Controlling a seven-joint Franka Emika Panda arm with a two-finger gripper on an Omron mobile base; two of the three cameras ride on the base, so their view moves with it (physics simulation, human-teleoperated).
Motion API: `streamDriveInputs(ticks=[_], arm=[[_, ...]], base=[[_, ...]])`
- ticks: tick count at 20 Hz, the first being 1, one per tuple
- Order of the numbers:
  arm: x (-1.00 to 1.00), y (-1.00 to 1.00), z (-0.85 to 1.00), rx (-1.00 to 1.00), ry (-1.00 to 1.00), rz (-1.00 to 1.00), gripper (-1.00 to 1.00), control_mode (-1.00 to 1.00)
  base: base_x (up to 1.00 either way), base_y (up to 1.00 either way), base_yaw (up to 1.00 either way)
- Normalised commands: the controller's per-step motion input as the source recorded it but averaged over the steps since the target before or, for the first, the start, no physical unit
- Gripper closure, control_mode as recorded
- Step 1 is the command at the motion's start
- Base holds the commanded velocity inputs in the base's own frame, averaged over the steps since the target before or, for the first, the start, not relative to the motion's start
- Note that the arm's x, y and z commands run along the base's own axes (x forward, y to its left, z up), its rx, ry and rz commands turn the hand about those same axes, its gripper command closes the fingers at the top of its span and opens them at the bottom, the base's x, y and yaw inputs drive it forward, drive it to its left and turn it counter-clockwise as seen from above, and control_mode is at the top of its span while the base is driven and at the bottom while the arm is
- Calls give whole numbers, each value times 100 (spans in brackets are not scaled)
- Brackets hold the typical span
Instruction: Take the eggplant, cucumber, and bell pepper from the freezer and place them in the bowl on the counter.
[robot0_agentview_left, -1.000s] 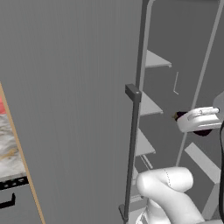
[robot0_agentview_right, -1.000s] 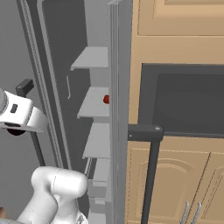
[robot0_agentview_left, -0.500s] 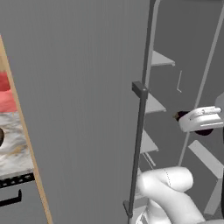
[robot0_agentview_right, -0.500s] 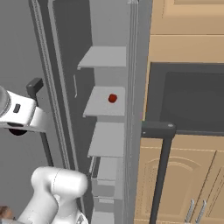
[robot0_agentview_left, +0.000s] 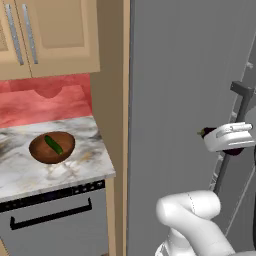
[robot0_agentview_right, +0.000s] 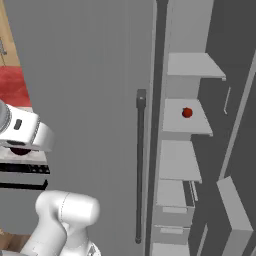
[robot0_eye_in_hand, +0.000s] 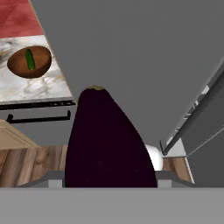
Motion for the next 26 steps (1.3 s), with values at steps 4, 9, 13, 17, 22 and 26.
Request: streamDriveInputs(ticks=[4,9,13,17,22,26], arm=[[0,0,0,0,0,0,100,100],[0,0,0,0,0,0,100,100],[0,0,0,0,0,0,100,100],[0,0,0,0,0,0,100,100],[0,0,0,0,0,0,100,100],[0,0,0,0,0,0,100,100]], base=[[0,100,2],[-1,100,5],[0,100,8],[25,76,3],[68,9,0],[80,-3,0]])
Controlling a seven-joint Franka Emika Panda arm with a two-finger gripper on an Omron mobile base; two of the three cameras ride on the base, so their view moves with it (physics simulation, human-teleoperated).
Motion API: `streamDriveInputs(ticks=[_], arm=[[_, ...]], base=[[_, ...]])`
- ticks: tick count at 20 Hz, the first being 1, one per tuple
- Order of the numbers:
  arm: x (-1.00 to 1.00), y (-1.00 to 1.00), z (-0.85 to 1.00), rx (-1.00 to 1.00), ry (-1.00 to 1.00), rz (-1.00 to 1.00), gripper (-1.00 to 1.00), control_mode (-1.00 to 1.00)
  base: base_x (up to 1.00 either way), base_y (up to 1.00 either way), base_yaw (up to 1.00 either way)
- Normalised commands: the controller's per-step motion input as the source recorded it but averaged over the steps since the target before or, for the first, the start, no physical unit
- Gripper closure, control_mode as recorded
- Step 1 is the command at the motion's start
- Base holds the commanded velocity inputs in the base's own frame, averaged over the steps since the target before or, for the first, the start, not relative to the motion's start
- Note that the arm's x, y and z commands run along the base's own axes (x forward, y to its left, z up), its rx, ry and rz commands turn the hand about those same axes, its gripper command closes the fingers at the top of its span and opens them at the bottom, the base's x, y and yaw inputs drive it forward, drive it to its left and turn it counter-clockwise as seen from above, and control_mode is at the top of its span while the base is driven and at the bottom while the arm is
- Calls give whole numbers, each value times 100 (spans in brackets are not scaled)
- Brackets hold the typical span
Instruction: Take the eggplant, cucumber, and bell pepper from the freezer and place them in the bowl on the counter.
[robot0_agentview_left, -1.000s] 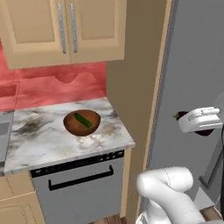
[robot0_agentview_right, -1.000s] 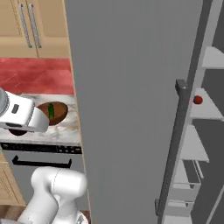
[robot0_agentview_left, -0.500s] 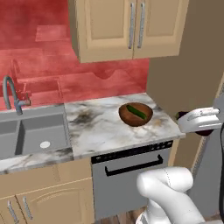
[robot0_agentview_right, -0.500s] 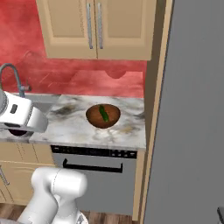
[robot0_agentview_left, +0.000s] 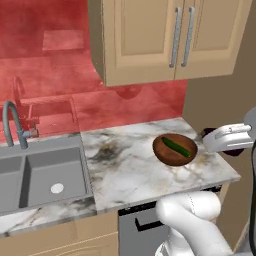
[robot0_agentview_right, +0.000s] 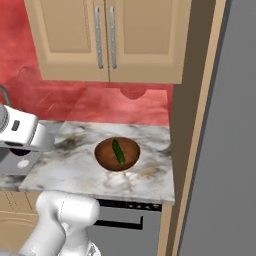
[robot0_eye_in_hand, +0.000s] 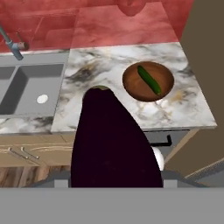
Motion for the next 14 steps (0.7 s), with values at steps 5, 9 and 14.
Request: streamDriveInputs(ticks=[5,9,14], arm=[[0,0,0,0,0,0,100,100],[0,0,0,0,0,0,100,100],[0,0,0,0,0,0,100,100]], base=[[52,-31,0],[24,-47,0],[14,-45,0]])
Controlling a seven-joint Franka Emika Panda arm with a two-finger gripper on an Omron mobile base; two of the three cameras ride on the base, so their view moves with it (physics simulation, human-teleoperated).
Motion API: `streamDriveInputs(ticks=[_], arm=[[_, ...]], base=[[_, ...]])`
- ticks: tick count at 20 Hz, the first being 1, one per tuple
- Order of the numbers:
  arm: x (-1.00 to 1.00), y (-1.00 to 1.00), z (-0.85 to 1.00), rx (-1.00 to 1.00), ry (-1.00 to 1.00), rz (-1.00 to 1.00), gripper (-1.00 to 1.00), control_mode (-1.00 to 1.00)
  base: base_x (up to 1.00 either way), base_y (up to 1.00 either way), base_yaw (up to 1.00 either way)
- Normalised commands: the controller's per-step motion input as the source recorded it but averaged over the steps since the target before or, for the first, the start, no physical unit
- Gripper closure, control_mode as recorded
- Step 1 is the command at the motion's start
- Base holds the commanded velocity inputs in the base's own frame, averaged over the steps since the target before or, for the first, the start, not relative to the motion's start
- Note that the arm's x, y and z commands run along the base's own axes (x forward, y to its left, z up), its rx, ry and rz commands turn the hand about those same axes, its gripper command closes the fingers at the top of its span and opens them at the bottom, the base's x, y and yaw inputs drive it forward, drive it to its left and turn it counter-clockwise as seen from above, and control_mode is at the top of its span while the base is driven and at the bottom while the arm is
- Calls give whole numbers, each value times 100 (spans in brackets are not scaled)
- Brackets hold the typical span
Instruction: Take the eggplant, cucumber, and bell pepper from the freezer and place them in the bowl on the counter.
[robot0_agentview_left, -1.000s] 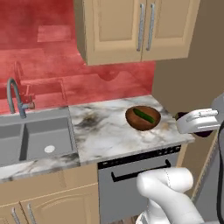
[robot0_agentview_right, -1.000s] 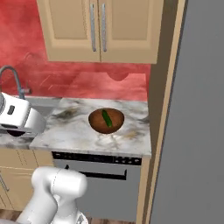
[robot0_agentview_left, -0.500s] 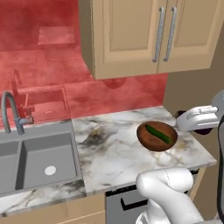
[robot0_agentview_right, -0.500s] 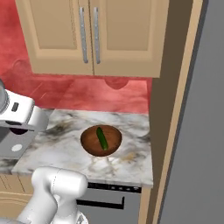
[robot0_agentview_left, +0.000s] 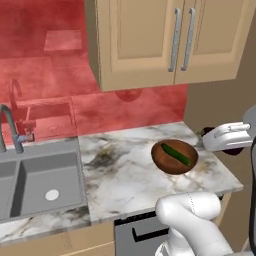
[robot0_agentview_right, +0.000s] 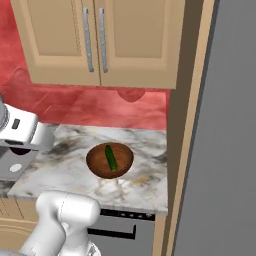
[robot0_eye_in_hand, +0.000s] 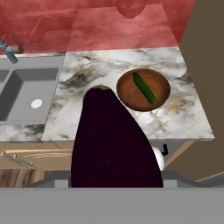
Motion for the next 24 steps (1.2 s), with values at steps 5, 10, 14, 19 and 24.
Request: streamDriveInputs(ticks=[5,10,14,19,24], arm=[[0,0,0,0,0,0,100,100],[0,0,0,0,0,0,100,100],[52,-21,-8,0,0,0,100,-100],[90,-4,-20,0,0,0,100,-100],[94,0,-41,0,0,0,100,-100]], base=[[16,-39,3],[22,-34,0],[0,0,0],[0,0,0],[0,0,0]])
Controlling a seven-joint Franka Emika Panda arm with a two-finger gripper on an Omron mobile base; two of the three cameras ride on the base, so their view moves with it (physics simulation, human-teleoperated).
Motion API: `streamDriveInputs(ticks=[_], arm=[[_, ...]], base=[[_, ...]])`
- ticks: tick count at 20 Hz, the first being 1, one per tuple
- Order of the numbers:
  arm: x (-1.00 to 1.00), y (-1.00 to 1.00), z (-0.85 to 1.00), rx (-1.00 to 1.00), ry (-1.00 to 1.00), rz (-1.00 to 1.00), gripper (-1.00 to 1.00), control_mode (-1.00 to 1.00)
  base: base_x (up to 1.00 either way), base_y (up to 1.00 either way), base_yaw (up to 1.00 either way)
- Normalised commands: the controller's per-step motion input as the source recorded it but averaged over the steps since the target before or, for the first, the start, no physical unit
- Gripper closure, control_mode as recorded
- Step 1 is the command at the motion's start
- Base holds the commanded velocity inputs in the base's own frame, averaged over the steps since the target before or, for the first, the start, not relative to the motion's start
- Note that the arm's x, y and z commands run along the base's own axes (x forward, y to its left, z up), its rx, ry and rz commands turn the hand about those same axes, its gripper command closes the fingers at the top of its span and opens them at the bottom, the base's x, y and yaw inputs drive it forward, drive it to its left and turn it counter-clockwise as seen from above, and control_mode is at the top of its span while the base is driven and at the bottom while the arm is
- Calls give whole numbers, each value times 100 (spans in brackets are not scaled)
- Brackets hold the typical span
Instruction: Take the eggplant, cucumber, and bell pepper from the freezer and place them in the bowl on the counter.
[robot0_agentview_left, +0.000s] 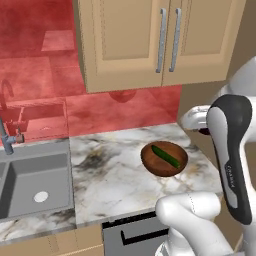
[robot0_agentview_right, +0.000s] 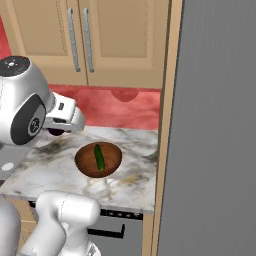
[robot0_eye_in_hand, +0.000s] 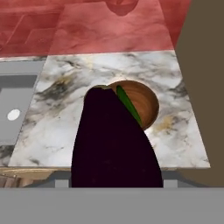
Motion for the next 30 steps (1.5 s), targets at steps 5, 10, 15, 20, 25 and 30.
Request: streamDriveInputs(ticks=[5,10,15,20,25,30], arm=[[60,1,-74,0,0,0,100,-100],[50,0,-70,0,0,0,100,-100],[41,0,-63,0,0,0,100,-100],[55,0,-47,0,0,0,100,-100],[57,0,-46,0,0,1,100,-100],[43,0,-38,0,0,1,100,-100]], base=[[0,0,0],[0,0,0],[0,0,0],[0,0,0],[0,0,0],[0,0,0]])
